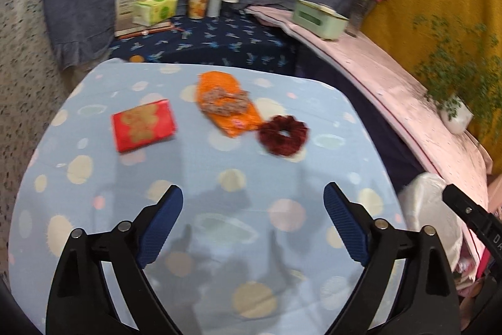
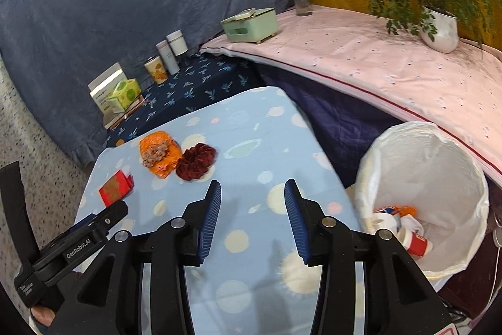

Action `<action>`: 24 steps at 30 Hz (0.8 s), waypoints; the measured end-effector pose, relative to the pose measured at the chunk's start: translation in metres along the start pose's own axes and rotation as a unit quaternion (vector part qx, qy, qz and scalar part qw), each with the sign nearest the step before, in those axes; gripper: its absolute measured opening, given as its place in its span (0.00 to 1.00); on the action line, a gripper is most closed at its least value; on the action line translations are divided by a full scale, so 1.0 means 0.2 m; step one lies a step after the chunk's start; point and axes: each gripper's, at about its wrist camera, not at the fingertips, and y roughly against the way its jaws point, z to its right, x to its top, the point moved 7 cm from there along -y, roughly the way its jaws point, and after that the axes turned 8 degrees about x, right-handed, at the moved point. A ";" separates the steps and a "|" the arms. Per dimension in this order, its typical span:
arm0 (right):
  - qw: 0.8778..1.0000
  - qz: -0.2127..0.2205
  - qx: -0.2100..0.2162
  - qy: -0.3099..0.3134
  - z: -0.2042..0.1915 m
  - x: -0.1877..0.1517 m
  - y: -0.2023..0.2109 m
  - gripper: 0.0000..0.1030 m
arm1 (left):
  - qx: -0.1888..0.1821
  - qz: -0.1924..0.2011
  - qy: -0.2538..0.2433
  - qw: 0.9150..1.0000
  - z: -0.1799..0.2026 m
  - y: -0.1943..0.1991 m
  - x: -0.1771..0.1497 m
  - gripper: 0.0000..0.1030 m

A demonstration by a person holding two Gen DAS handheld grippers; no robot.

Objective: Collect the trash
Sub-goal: 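Return both grippers to the table toward the red packet and scrunchie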

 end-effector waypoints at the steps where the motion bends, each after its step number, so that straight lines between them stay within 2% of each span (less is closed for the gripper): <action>1: 1.000 -0.004 0.002 0.002 -0.03 0.00 -0.03 0.42 | 0.005 0.000 0.007 1.000 -0.05 -0.01 0.01 0.87; 6: 1.000 -0.021 0.012 0.009 -0.15 -0.02 -0.17 0.45 | 0.035 -0.008 0.038 0.999 -0.30 -0.10 0.05 0.90; 12: 0.999 -0.039 0.016 0.017 -0.27 -0.02 -0.38 0.49 | 0.047 -0.027 0.071 0.996 -0.50 -0.25 0.10 0.90; 24: 0.997 -0.083 0.007 -0.002 -0.35 0.01 -0.86 0.50 | 0.063 -0.059 0.103 0.991 -0.58 -0.56 0.22 0.90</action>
